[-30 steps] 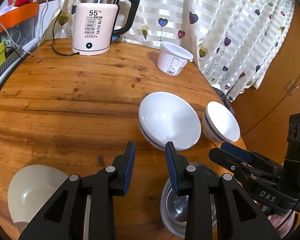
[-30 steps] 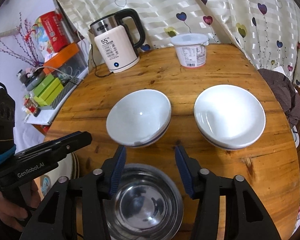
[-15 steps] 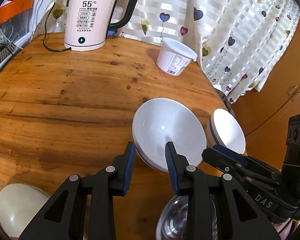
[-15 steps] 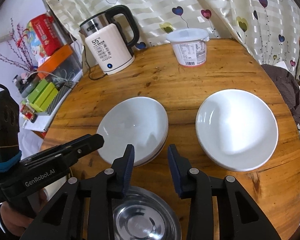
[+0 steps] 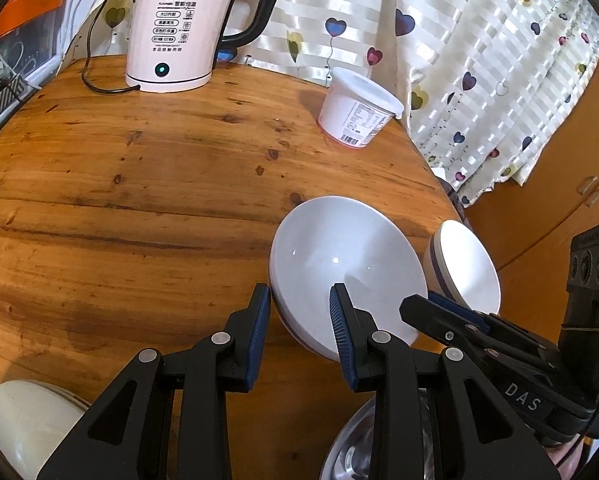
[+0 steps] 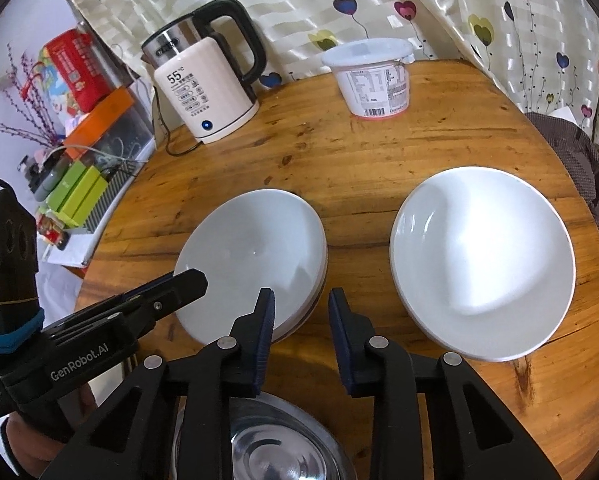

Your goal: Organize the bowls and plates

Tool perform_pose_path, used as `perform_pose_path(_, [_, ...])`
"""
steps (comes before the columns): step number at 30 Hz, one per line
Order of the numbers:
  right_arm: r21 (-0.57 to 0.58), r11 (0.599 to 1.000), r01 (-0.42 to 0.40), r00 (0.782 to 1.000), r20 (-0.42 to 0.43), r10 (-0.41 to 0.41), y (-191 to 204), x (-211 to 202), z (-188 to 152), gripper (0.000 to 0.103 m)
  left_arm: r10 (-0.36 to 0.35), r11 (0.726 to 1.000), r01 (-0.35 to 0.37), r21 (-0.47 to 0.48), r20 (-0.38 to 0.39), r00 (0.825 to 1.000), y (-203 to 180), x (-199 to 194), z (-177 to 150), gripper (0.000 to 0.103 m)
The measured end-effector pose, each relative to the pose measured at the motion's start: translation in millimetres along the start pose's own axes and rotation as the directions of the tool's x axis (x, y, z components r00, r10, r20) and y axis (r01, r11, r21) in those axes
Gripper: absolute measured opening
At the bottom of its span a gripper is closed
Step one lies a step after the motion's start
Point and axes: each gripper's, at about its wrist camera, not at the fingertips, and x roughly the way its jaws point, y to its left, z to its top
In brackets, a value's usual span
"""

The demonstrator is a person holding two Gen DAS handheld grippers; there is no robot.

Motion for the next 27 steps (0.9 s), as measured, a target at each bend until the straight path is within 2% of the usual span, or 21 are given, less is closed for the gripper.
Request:
perform_pose_path(3, [0.001,1.000,-0.006,1.000,-0.002,0.006,0.8,1.5,0.6,0.023,0.004,1.000,-0.004,0.005,0.005,1.000,0.0,0.5,0.8,0.030])
perform_pose_path(11, [-0.003,1.000,-0.006,1.000,0.006,0.006,0.9,2.9,2.3,0.023,-0.001,1.000,0.001,0.003,0.009,1.000,4.0,3.4,2.1,0.029])
perform_pose_path(14, [-0.006,1.000,-0.007,1.000,0.009,0.007,0.9,2.6,2.6,0.023,0.001,1.000,-0.001,-0.012,0.003,1.000,7.7,6.8,2.8,0.023])
perform_pose_path(27, [-0.022,1.000,-0.008,1.000,0.030,0.009,4.9,-3.9,2.9,0.022,0.007,1.000,-0.007,-0.007,0.012,1.000,5.9,0.5,1.9,0.022])
